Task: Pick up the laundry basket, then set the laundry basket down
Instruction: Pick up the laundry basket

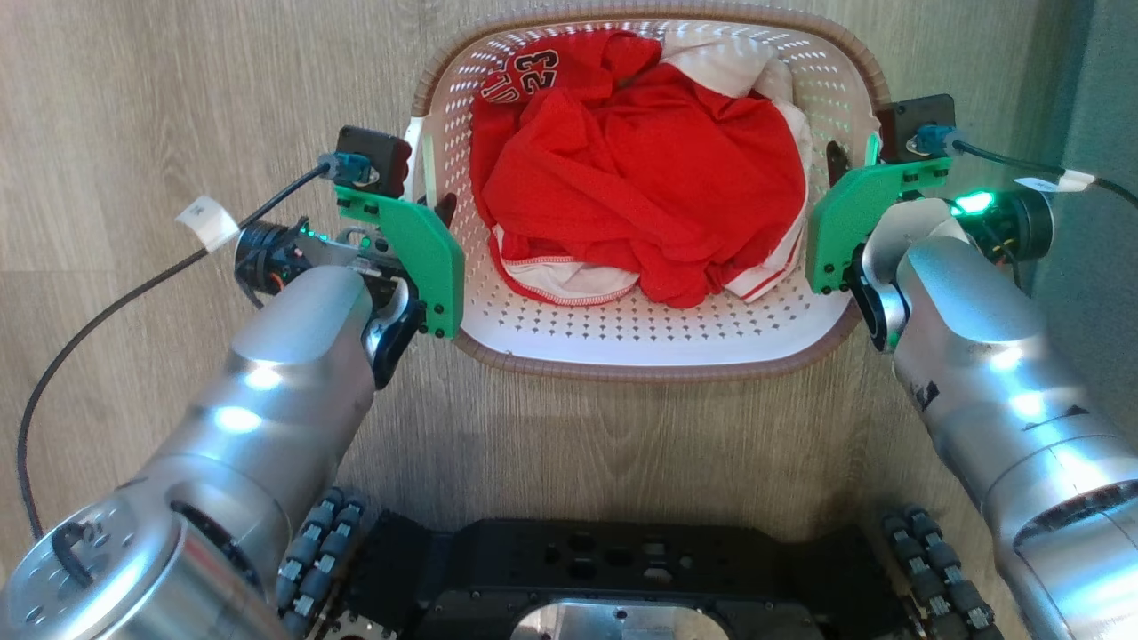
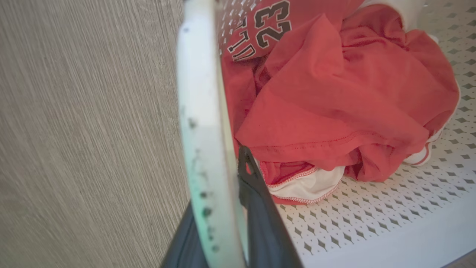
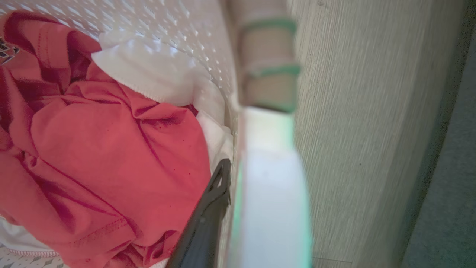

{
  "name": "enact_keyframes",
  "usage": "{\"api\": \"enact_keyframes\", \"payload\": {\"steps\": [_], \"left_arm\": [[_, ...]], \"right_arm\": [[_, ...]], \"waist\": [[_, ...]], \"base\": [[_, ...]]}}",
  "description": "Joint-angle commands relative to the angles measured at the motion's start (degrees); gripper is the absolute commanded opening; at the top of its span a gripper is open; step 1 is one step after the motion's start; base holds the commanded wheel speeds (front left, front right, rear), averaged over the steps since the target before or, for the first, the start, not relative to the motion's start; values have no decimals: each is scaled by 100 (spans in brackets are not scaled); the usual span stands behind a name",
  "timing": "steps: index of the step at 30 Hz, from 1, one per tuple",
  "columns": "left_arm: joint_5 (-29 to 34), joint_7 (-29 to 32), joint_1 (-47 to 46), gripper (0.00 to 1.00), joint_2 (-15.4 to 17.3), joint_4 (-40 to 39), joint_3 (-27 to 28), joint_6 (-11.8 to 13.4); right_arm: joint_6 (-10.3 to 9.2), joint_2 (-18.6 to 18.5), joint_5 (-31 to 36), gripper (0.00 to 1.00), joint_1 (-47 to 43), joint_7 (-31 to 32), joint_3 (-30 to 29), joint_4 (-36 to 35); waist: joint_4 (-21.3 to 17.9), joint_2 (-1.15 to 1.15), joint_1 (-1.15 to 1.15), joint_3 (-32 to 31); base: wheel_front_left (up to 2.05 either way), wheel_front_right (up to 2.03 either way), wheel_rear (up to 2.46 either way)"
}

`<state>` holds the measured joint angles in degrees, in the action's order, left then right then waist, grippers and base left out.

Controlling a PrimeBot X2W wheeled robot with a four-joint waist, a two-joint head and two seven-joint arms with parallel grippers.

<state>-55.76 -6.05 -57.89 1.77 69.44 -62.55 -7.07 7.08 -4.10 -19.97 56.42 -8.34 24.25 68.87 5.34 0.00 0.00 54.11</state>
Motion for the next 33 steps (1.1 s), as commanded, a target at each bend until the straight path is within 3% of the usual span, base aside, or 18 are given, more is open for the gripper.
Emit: {"api": "enact_keyframes", "payload": {"steps": [1, 6, 19, 33], "left_arm": [[9, -4, 24, 0, 110, -42, -53, -41], [-141, 132, 126, 0, 110, -23, -174, -42], [-432, 1018, 582, 0, 110, -436, -822, -42], [-950, 1620, 1302, 0, 171, -603, -979, -42]], "right_arm": [[41, 123, 22, 0, -190, -67, 196, -5], [41, 123, -79, 0, -250, 54, 309, 82], [41, 123, -886, 0, -687, 1408, 1139, -162], [41, 123, -2001, 0, -1298, 2437, 1503, -415]], "waist": [[-2, 0, 0, -16], [-19, 0, 0, -227], [-76, 0, 0, -1625], [41, 0, 0, -3106]], "base": [[0, 0, 0], [0, 0, 0], [0, 0, 0], [0, 0, 0]]}}
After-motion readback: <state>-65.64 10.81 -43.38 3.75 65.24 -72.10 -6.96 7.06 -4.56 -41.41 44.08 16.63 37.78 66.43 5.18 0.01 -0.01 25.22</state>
